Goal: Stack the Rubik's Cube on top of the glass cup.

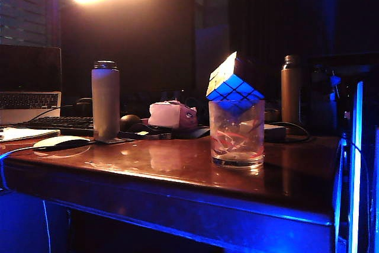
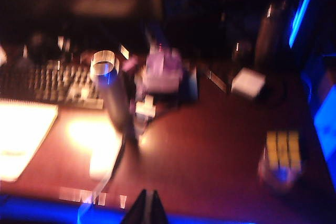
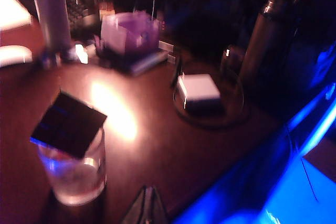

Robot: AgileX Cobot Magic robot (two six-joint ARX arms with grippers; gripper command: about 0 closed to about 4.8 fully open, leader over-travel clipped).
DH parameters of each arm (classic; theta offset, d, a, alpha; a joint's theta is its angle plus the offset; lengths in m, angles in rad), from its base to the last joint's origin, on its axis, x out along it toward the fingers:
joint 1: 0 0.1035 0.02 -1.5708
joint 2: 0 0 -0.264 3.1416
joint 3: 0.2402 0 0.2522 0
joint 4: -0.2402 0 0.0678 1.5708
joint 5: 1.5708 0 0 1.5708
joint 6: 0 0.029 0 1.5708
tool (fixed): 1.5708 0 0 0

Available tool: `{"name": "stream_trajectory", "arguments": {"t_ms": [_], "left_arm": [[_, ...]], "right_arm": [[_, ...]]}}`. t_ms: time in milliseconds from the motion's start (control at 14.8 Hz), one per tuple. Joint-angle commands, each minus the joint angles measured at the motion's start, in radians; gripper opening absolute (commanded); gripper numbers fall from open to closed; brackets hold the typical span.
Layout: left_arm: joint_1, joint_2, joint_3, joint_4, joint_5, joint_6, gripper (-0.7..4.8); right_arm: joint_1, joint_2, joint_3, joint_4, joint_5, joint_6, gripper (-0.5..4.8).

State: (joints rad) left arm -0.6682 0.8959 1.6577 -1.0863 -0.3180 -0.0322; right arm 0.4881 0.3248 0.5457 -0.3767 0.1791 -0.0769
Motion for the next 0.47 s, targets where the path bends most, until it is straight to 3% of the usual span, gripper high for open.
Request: {"name": "stream_trajectory", "arguments": {"t_ms": [68,135,338,473], "left_arm": [[-0.001,-0.178,-0.233,0.015,-0.004,-0.063,-0.06],[-0.001,-0.26,-0.352,0.055,-0.003,-0.097,-0.06],[-0.001,-0.456,-0.689,0.231,0.015,-0.095,-0.06],[-0.001,-0.554,-0.885,0.352,0.114,-0.088,-0.06]], "right_arm": [[0.001,-0.116,-0.093,0.072,-0.005,0.007,-0.01],[0.001,-0.145,-0.114,0.066,-0.004,0.007,-0.01],[0.001,-0.178,-0.131,0.058,0.002,0.072,-0.01],[0.001,-0.178,-0.138,0.057,0.002,0.077,-0.01]]}}
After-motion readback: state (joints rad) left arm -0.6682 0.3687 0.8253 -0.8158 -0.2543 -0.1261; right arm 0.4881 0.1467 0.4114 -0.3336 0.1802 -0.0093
